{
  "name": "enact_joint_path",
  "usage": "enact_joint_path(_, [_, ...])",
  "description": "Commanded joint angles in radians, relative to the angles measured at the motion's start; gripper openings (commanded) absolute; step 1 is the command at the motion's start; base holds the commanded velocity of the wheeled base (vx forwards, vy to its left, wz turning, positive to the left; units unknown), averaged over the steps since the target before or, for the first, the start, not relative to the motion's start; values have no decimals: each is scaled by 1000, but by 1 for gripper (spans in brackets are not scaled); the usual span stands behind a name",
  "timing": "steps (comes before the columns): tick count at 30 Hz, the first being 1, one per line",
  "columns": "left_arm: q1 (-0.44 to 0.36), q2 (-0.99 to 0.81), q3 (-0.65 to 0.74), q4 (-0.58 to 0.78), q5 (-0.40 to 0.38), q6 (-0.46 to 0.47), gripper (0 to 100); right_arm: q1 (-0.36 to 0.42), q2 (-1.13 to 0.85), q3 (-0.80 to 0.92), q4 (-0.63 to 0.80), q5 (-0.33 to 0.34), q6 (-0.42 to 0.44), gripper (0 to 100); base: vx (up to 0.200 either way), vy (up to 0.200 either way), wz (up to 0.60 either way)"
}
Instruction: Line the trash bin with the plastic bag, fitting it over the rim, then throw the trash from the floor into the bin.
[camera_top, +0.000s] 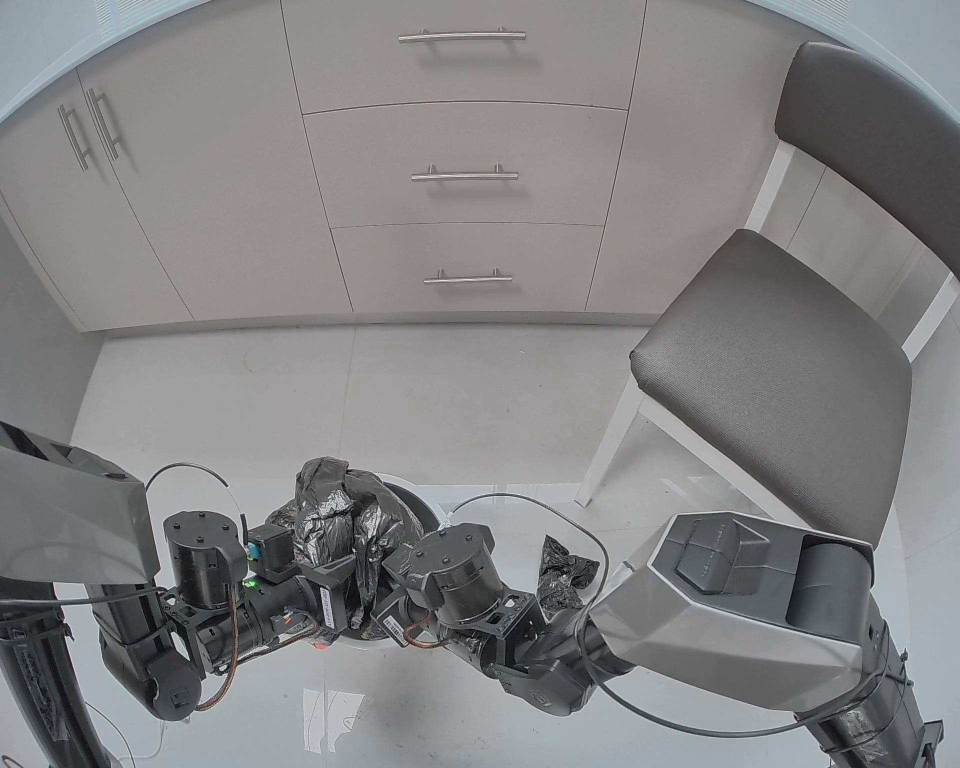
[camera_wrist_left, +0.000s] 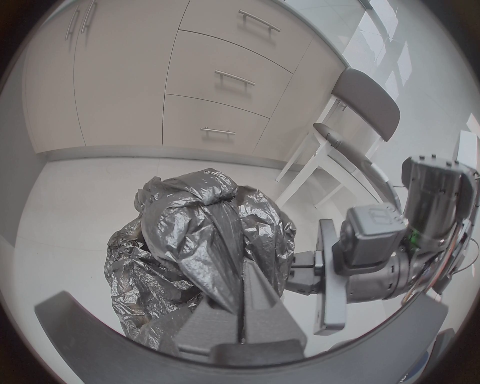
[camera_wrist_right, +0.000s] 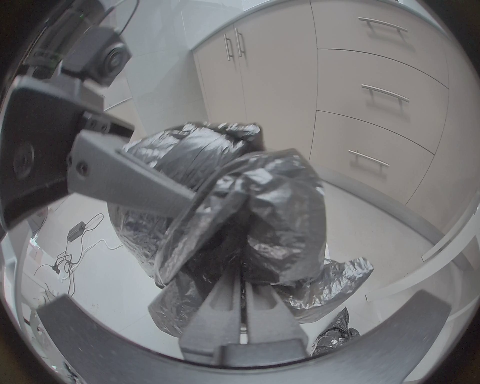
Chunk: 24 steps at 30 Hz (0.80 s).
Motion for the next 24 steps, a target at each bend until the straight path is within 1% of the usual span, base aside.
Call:
enact_joint_path(1, [6,-17,-1,0,0,0,0,14,50,-29,0,-1,2,0,0,0,0])
enact_joint_path(13, [20,37,-16,0,1,-2,0,18,158,-152,0,-12,6,0,0,0,0])
enact_joint_path(17, [18,41,-18,0,1,-2,0,20,192,-198,0,-21,32,0,0,0,0])
enact_joint_path(18, [20,41,-18,0,1,-2,0,20,215,-235,1,-54,45,0,0,0,0])
enact_joint_path(19, [20,41,-19,0,1,-2,0,20,225,-252,1,-67,46,0,0,0,0])
enact_joint_path(24, [23,41,-19,0,1,-2,0,9,241,-265,8,-78,48,0,0,0,0])
